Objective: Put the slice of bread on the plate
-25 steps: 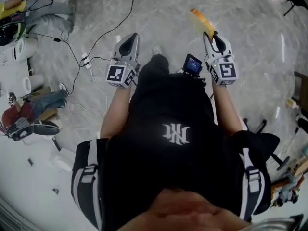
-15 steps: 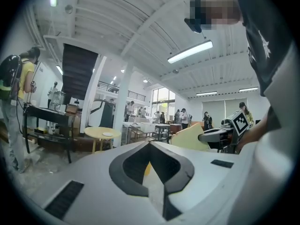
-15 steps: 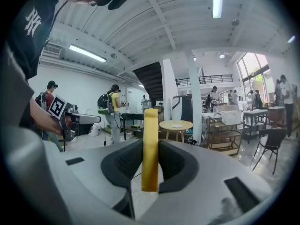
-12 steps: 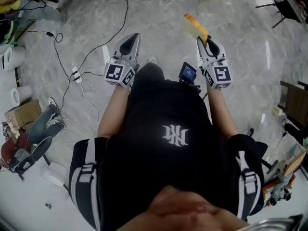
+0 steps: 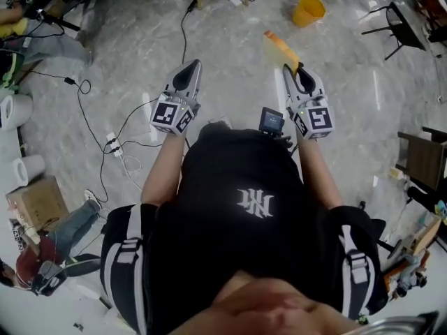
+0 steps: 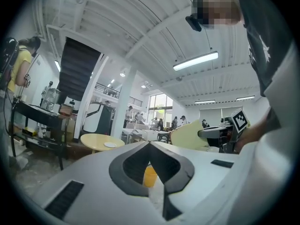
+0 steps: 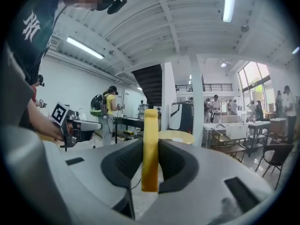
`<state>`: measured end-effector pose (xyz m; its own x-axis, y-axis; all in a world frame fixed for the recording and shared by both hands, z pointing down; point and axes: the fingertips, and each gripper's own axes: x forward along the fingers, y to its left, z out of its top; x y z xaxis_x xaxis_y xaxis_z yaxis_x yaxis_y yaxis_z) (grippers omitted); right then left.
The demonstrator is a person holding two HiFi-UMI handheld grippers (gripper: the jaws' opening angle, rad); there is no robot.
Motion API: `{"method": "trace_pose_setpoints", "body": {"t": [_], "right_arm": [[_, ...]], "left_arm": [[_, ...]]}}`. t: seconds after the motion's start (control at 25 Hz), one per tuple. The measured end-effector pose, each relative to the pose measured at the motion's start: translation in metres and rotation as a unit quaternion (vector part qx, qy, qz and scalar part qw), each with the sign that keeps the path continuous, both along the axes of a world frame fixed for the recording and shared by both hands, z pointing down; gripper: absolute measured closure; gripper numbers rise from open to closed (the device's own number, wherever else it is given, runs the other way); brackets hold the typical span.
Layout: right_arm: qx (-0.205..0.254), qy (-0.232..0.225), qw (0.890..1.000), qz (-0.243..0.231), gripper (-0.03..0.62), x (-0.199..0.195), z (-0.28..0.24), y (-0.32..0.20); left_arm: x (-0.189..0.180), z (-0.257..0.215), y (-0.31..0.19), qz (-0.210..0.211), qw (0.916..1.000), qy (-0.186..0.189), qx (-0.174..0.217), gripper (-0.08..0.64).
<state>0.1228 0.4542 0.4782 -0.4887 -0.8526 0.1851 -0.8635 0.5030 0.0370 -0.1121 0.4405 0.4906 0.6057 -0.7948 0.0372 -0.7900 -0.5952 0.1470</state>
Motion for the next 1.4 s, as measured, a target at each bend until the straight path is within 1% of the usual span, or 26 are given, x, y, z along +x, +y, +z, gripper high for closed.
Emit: {"method": "trace_pose_setpoints", "body": {"t": [0.12,0.24,0.4,0.52,0.64,0.8,0.92,1.12,1.24,1.32,1.4], "right_arm": [[0.002,-0.001,1.0,0.01,0.502,-0.013,-0.002,-0.026],[-0.009,0.004,1.0,0.006,0.502,-0.019,0.003,-0.043],[-0.024,0.005,1.0,0.007,0.502,-0.018,0.017,-0.068],[-0.022,0.0,1.0,0.003,0.502,-0.017,0.023,-0.1],[-0.023,-0.013,1.0,-0.005,0.502,-0.011,0.029,-0.141],[-0.03,-0.027,0.999,-0.027,0.502,-0.004,0.032,-0.199],[-0.021,-0.029,0.998,-0.045,0.502,0.004,0.023,-0.253],[-0.006,-0.033,0.997,-0.063,0.502,0.029,0.01,-0.338],[0.002,-0.041,0.997,-0.071,0.502,0.043,0.005,-0.38],[0.003,-0.044,0.996,-0.074,0.502,0.049,0.006,-0.407],[0.0,-0.047,0.996,-0.071,0.502,0.051,0.01,-0.435]], "left_arm": [[-0.006,0.007,-0.033,0.02,0.9998,0.001,-0.002,0.549],[0.003,0.009,-0.051,0.038,0.9992,0.007,-0.005,0.549],[0.004,0.017,-0.07,0.041,0.9989,0.02,-0.015,0.549],[0.0,0.029,-0.094,0.036,0.9989,0.015,-0.027,0.549],[-0.001,0.032,-0.129,0.018,0.9993,0.006,-0.032,0.549],[0.011,0.028,-0.181,0.003,0.9994,-0.009,-0.033,0.549],[0.031,0.023,-0.228,0.002,0.9994,-0.011,-0.032,0.549],[0.066,0.007,-0.304,-0.004,0.9997,-0.011,-0.021,0.549],[0.08,0.002,-0.34,-0.007,0.9996,-0.021,-0.017,0.549],[0.083,-0.003,-0.362,-0.012,0.9995,-0.025,-0.015,0.549],[0.078,-0.009,-0.384,-0.02,0.9993,-0.027,-0.015,0.549]]}}
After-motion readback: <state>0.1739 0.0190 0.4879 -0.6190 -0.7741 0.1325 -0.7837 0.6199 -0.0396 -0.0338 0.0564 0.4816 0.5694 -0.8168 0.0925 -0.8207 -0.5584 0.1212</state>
